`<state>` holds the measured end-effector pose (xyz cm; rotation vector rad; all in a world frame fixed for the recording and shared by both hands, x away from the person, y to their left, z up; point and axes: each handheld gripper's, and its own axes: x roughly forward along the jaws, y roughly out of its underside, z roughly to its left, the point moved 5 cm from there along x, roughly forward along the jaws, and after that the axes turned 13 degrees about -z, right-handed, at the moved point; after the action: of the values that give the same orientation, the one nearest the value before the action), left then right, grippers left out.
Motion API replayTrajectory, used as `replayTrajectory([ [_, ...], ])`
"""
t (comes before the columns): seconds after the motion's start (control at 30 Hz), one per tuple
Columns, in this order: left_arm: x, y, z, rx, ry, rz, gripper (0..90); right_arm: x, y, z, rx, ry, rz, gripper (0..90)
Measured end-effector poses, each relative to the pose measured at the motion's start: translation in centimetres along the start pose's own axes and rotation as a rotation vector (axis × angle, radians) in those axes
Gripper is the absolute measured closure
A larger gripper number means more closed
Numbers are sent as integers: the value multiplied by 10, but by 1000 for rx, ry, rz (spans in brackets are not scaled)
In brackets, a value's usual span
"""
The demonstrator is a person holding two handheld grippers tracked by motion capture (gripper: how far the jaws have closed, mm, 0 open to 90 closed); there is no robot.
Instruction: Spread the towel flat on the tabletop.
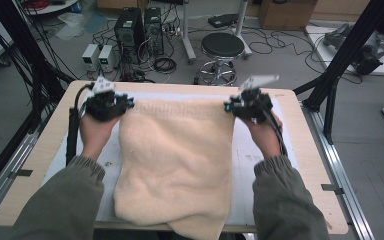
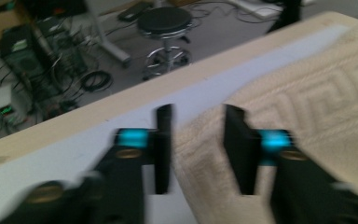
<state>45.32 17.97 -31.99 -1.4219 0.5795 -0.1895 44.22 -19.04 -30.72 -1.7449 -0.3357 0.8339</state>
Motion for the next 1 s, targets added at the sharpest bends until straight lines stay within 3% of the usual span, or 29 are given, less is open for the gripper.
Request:
replayTrajectory([
  [0.03, 3, -4, 0, -23, 26, -6, 494, 4, -9, -7, 33, 11, -17, 552],
  [0.1, 2, -1, -3, 21, 45, -8, 526, 9, -13, -7, 19, -10, -39, 541],
  [0.13, 2, 6, -5, 31, 67, 4, 519, 11, -8, -3, 14, -22, -22, 537],
  [0.3, -9, 50, -13, 5, 137, 53, 503, 17, 38, 19, 28, -111, 21, 512],
  [0.5, -40, 91, -39, 40, 242, 65, 480, -3, 77, 57, 25, -207, 40, 491],
  [0.73, -79, 120, -69, 85, 369, 54, 438, -31, 109, 92, 11, -268, 65, 475],
  [0.83, -93, 132, -77, 97, 400, 56, 426, -44, 126, 105, 7, -297, 62, 476],
  [1.0, -112, 156, -86, 108, 459, 123, 416, -57, 156, 120, 39, -337, 90, 471],
])
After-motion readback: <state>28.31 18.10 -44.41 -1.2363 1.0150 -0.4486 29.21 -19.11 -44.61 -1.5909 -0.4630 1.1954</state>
